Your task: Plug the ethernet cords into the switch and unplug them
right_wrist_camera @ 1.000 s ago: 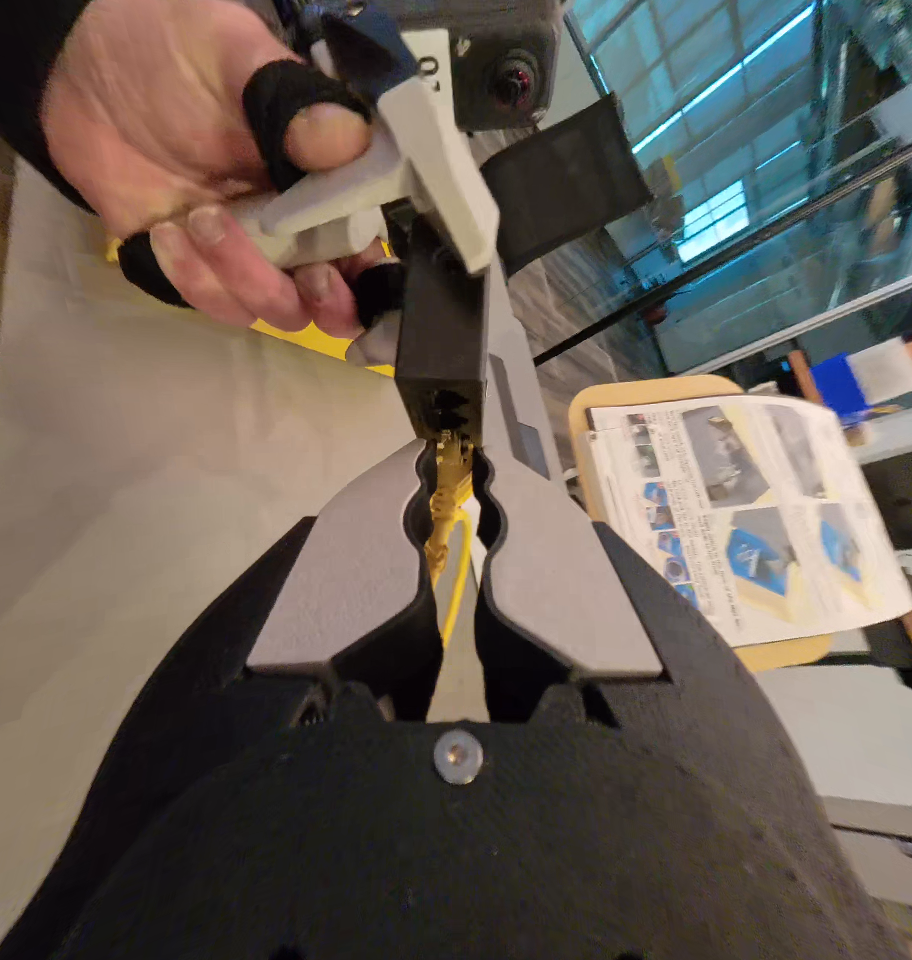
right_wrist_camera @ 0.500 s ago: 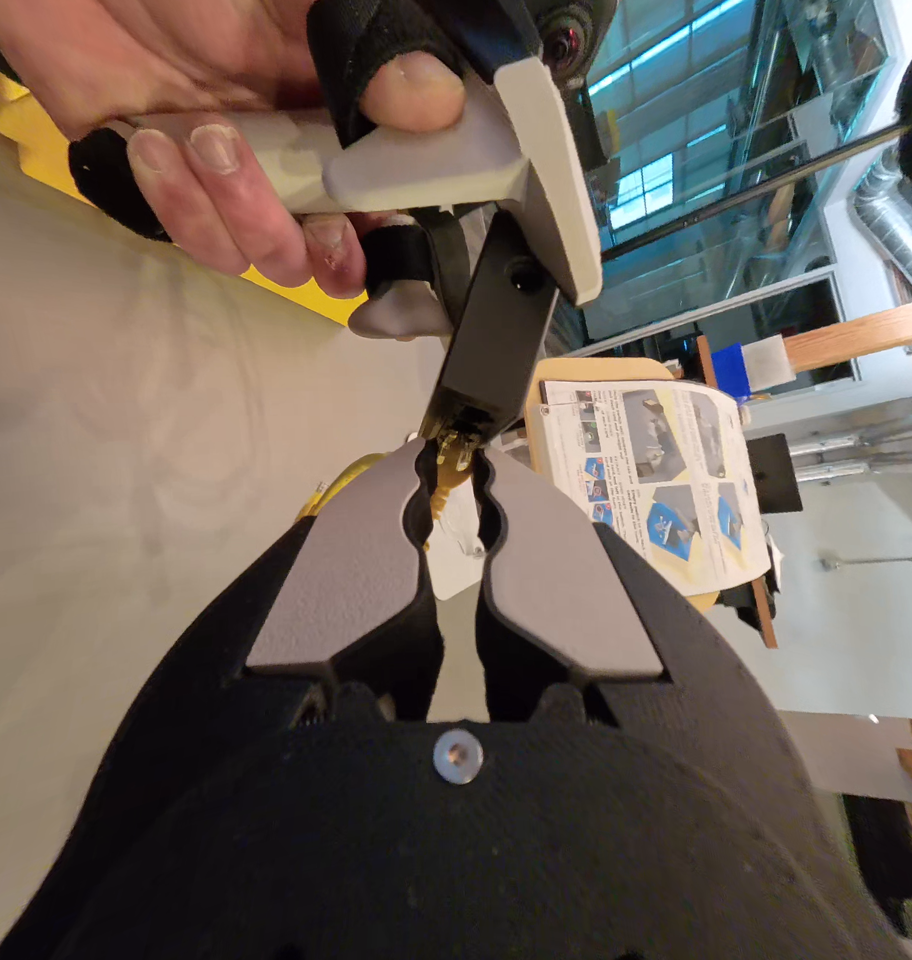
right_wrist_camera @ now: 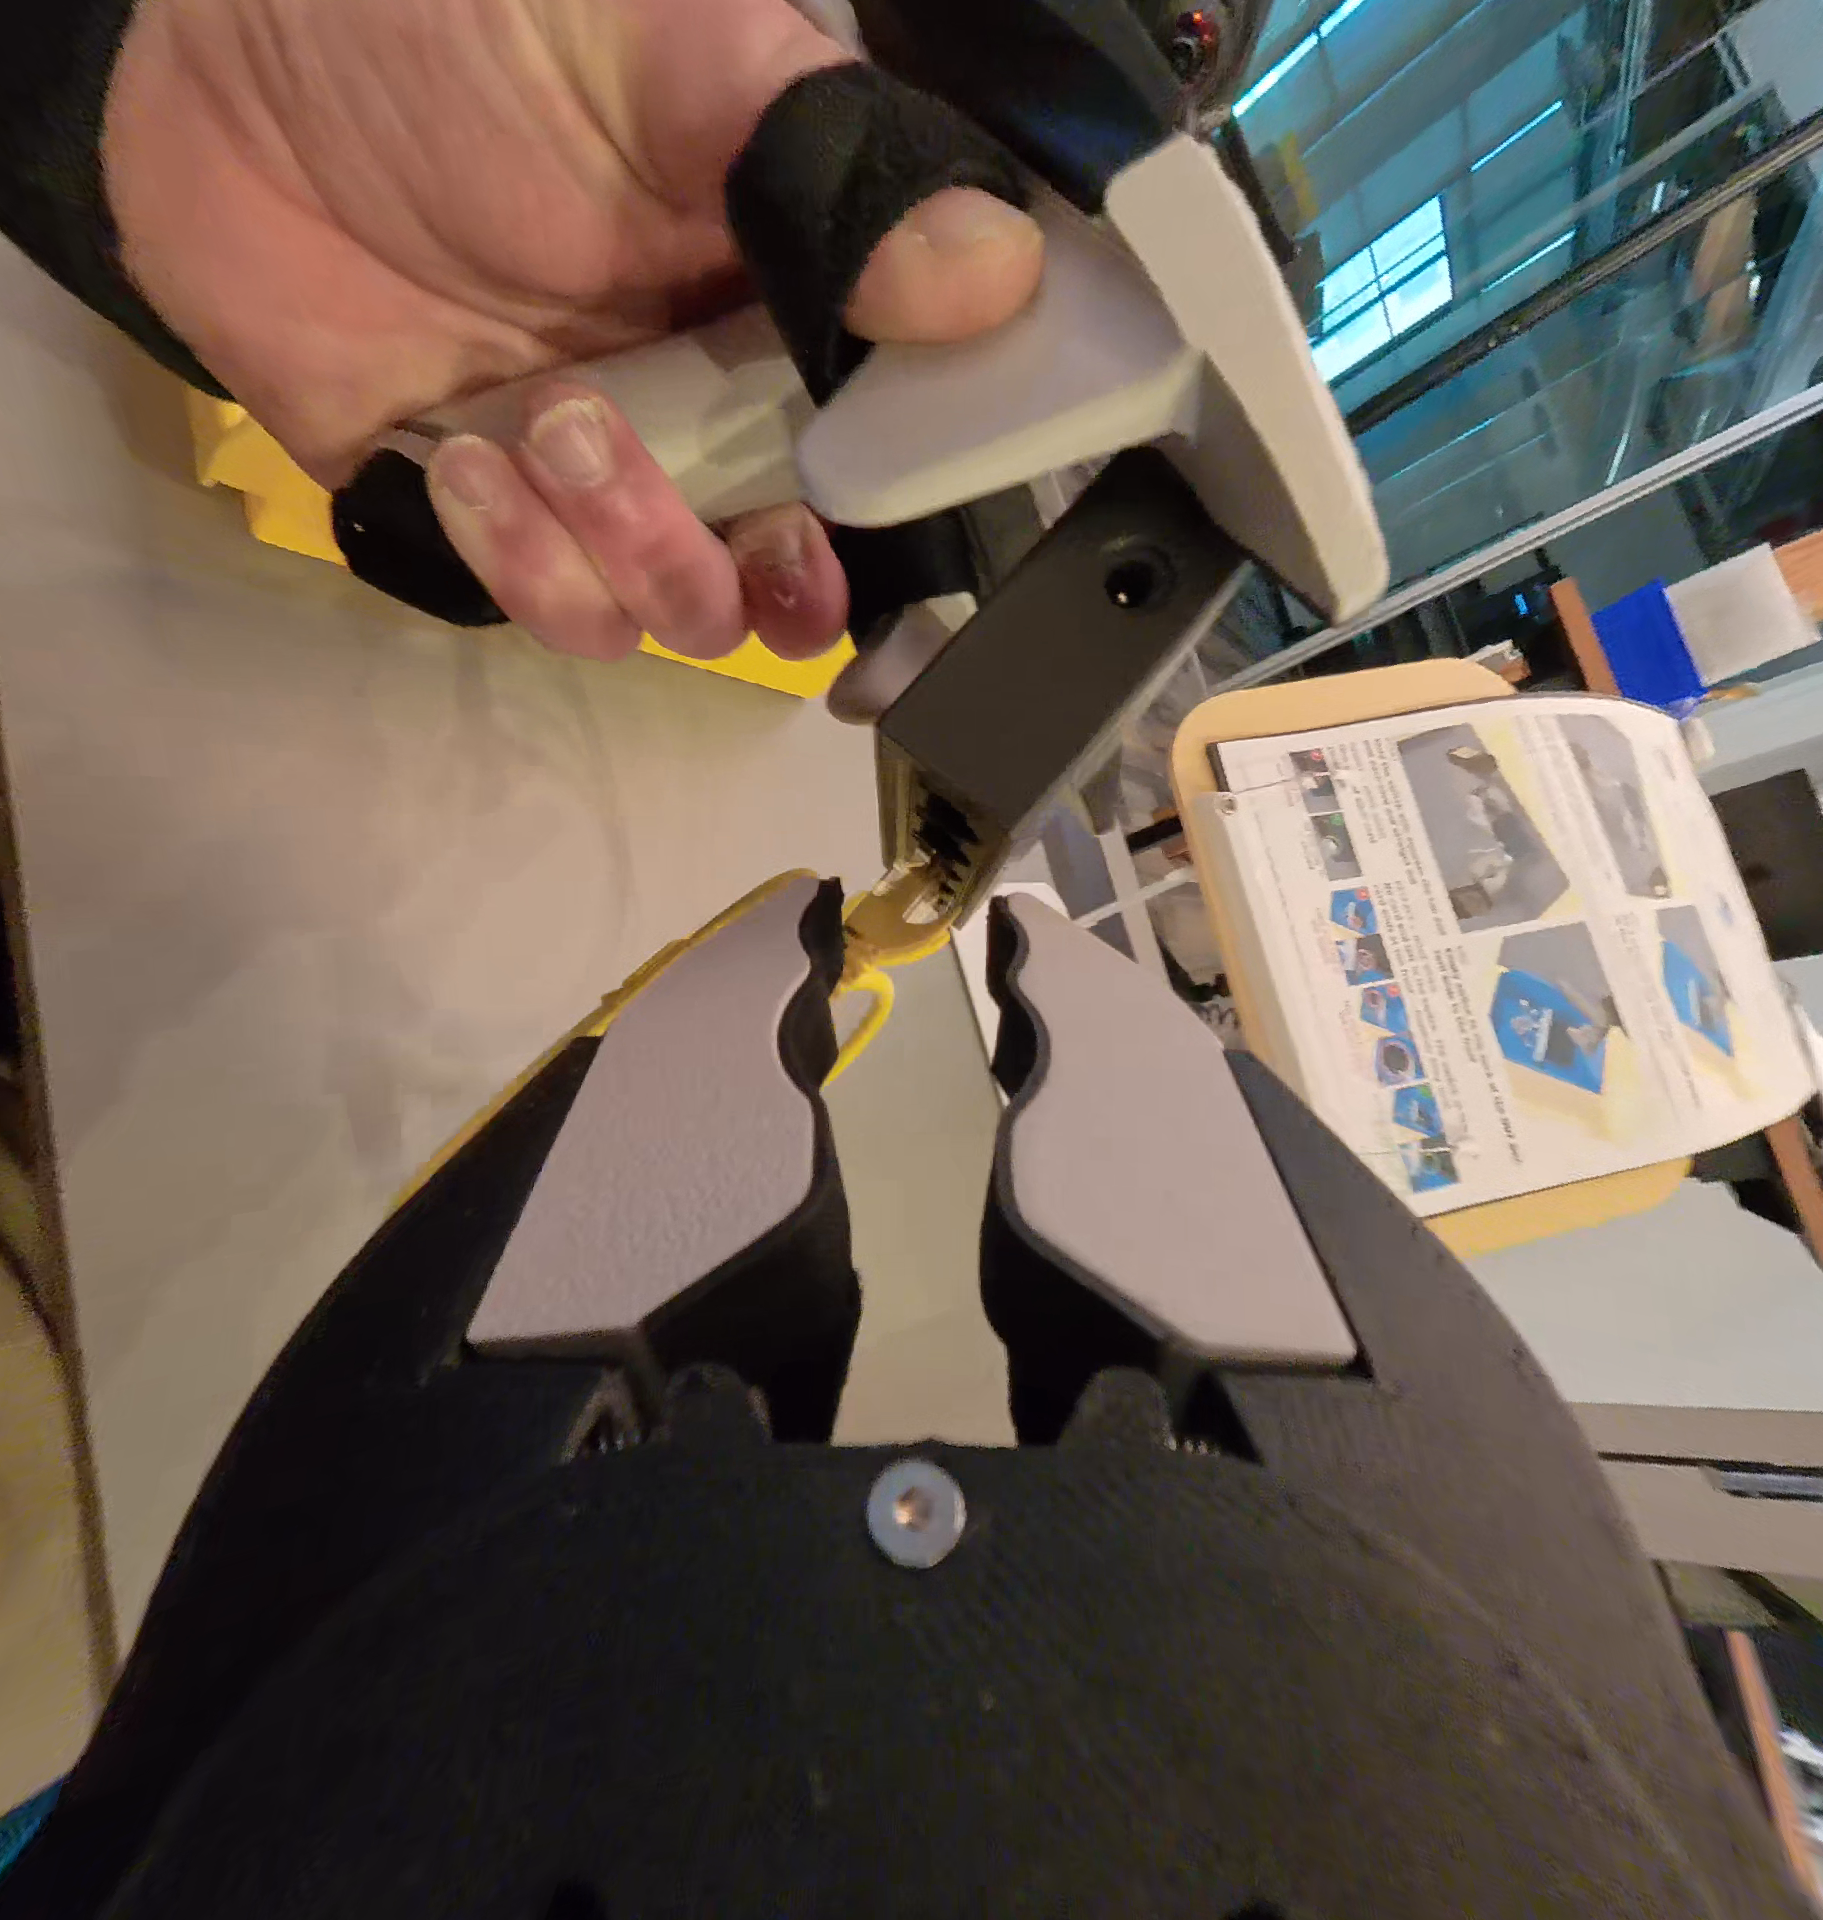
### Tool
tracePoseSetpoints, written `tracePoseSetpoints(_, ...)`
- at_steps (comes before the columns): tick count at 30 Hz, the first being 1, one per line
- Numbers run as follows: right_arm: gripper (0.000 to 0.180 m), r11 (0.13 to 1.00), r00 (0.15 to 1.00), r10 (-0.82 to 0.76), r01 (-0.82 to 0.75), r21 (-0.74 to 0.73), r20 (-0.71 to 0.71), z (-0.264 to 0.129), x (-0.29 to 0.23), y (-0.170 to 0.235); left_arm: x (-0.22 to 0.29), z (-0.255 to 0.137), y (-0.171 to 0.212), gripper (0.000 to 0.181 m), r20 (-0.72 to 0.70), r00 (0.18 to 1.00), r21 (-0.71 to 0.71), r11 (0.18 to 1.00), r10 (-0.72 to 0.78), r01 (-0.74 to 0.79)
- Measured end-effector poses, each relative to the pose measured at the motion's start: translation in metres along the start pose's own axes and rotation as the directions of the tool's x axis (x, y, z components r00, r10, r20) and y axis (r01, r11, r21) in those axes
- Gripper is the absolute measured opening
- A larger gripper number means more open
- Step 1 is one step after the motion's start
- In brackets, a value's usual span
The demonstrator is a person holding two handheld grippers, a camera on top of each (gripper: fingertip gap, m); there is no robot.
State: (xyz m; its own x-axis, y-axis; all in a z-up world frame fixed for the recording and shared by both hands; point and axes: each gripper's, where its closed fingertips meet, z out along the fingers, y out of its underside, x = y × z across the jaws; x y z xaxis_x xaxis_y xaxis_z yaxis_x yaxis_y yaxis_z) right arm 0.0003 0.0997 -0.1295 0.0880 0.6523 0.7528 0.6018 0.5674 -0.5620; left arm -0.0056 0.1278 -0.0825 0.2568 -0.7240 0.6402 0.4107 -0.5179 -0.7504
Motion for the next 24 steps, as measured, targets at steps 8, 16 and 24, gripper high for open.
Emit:
tracePoseSetpoints(8, 0.019, 0.991, 0.991, 0.133, -0.134, -0.021, -0.029, 0.010, -0.006, 0.007, -0.010, -0.001, 0.001, 0.100, 0.033, 0.999, -0.011, 1.000, 0.004, -0.003)
tracePoseSetpoints(16, 0.014, 1.000, 0.996, 0.012, -0.012, 0.007, -0.092, 0.004, 0.013, 0.017, -0.009, 0.002, 0.024, 0.118, -0.038, 0.996, -0.257, 0.963, 0.080, -0.087)
tracePoseSetpoints(24, 0.013, 0.992, 0.990, -0.116, 0.119, 0.036, -0.082, 0.003, 0.014, 0.014, -0.021, 0.001, 0.052, 0.124, -0.017, 0.991, -0.412, 0.902, 0.132, -0.127)
